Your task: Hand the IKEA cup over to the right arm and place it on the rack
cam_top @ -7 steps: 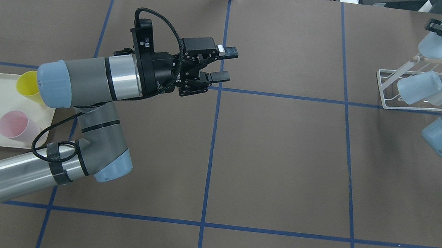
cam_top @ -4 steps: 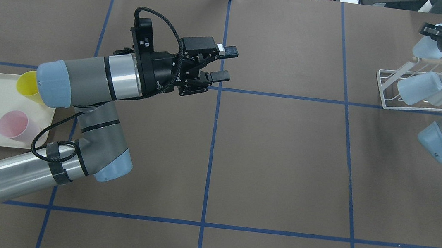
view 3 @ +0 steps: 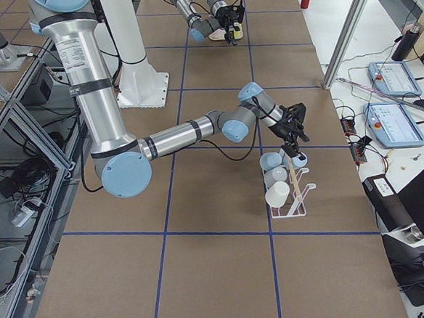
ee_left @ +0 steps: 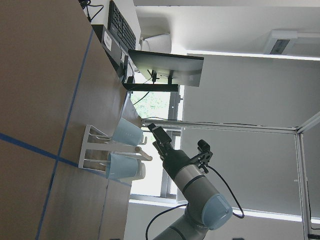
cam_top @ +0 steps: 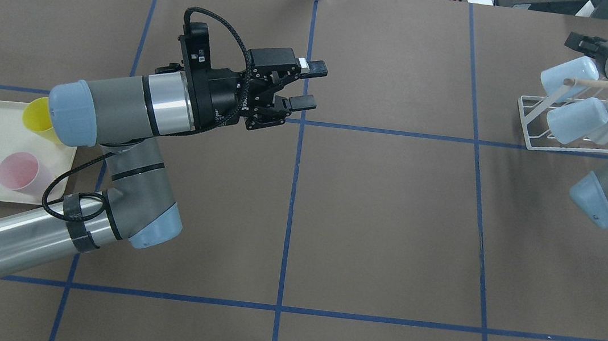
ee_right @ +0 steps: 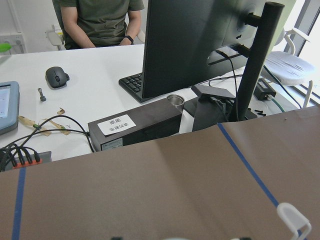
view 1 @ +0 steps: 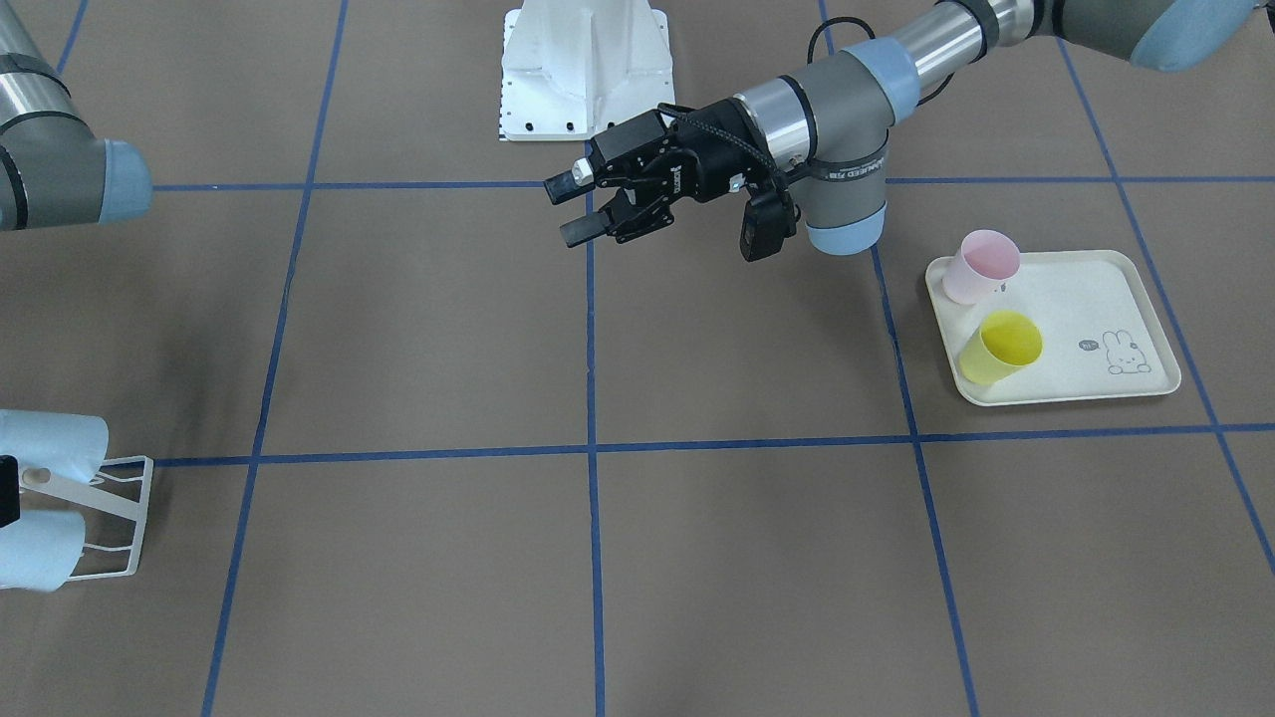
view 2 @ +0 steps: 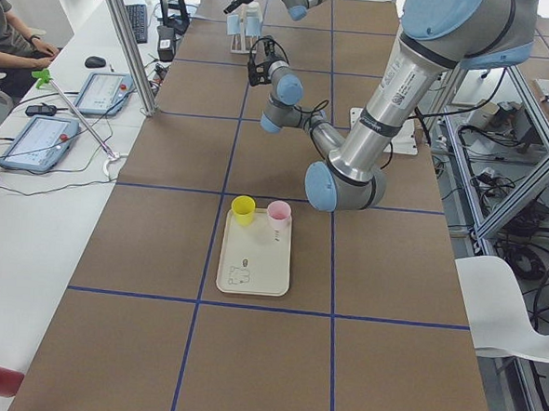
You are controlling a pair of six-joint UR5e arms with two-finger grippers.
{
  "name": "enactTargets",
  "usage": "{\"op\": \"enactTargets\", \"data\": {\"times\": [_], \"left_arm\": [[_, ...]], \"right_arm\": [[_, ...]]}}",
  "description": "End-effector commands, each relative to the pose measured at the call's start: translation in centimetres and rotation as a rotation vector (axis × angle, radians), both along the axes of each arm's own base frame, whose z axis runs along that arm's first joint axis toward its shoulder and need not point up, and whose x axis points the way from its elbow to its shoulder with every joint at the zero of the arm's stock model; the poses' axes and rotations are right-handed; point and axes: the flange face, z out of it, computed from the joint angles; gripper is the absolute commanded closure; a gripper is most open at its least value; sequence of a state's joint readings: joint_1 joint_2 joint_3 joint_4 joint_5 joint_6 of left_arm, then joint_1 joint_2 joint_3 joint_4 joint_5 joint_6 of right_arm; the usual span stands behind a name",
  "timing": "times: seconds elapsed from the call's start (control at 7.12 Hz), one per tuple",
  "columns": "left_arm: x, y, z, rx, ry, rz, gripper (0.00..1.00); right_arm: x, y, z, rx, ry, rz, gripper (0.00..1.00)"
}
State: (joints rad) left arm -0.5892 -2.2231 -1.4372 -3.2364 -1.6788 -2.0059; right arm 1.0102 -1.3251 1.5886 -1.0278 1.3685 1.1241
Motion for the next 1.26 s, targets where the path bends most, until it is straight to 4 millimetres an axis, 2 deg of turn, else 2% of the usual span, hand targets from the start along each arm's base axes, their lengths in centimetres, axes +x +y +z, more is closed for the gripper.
{"op": "enactTargets", "data": {"times": [0.0,0.14,0.28,0.42,0.7,0.84,0.98,1.12], "left_arm": [[-1.6,-1.9,2.7,0.035,-0.075,-0.065,0.21],[-2.3,-2.4,5.8,0.139,-0.197,-0.155,0.21],[-4.2,-4.2,8.4,0.203,-0.32,-0.253,0.21],[-8.0,-7.0,11.6,0.257,-0.464,-0.304,0.21],[-18.3,-11.5,18.8,0.424,-0.77,-0.384,0.2],[-22.6,-13.1,22.3,0.526,-0.963,-0.429,0.19],[-25.9,-14.2,25.2,0.605,-1.138,-0.456,0.19],[-29.1,-14.6,27.2,0.629,-1.244,-0.438,0.19]], "right_arm": [[-0.7,1.0,-3.2,0.047,-0.035,-0.022,0.0],[-1.1,2.3,-4.9,0.068,-0.062,-0.05,0.0],[-0.8,4.3,-6.3,0.082,-0.102,-0.089,0.0],[-0.5,5.7,-7.5,0.089,-0.139,-0.123,0.0],[-2.2,7.9,-8.8,0.092,-0.195,-0.145,0.0],[-3.9,8.9,-9.5,0.088,-0.23,-0.159,0.0],[-4.5,9.8,-10.1,0.095,-0.239,-0.18,0.0],[-4.4,10.6,-10.2,0.091,-0.251,-0.199,0.0]]}}
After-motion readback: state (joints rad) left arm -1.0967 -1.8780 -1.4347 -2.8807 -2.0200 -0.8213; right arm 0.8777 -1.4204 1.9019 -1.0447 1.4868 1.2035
